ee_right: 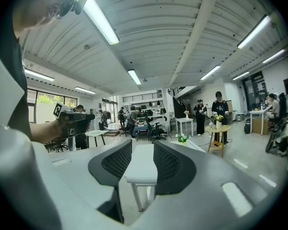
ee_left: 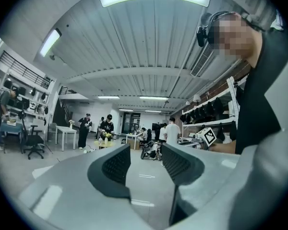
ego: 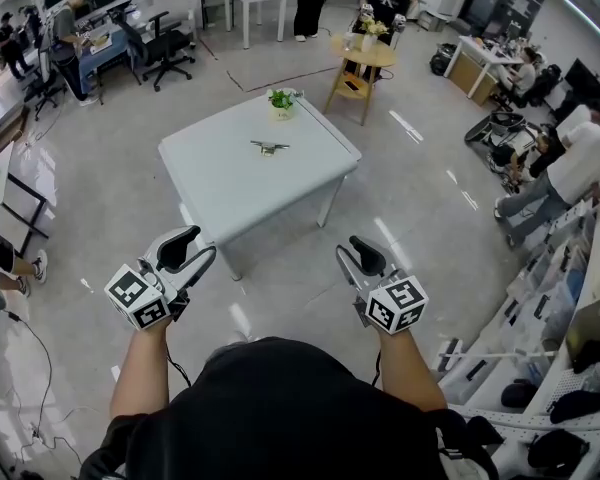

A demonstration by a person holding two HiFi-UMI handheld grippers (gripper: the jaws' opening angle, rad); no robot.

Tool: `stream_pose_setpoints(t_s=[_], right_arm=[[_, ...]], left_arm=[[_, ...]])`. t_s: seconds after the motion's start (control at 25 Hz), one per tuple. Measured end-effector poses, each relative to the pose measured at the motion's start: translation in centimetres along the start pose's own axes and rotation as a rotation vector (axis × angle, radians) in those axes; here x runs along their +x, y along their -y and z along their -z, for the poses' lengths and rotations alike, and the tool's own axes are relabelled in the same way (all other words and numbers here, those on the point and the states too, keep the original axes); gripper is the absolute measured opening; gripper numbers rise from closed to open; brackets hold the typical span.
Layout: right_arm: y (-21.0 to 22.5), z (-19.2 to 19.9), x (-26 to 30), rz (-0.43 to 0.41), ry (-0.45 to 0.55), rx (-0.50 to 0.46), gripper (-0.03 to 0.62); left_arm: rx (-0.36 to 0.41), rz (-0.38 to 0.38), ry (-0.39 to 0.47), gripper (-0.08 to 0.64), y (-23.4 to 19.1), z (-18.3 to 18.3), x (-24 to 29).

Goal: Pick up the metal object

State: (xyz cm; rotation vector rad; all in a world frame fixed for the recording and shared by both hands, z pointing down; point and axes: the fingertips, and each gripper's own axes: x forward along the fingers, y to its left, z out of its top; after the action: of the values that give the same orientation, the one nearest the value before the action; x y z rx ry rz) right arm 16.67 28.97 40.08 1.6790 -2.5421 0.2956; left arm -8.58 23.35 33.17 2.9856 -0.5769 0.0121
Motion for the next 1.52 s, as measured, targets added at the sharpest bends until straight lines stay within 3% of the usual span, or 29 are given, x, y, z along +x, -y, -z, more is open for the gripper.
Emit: stream_pose_setpoints(t_s=[0.24, 1.0, 1.52], right_arm=[[-0.1, 0.2, -0.4, 0.006, -0.001, -0.004, 0.189], [1.1, 0.5, 0.8, 0.028, -0.028, -0.004, 0.215], [1.9, 0.0, 3.7, 0.052, -0.05, -0.016, 0.222]], left_arm=[[0.0, 0.0, -0.022, 0.244, 0.1, 0.5, 0.1], [-0.002, 0.032, -0.042, 0.258, -0.7, 1.0, 1.5], [-0.003, 0.039, -0.05, 0.259, -4.8, 1.8, 1.7]])
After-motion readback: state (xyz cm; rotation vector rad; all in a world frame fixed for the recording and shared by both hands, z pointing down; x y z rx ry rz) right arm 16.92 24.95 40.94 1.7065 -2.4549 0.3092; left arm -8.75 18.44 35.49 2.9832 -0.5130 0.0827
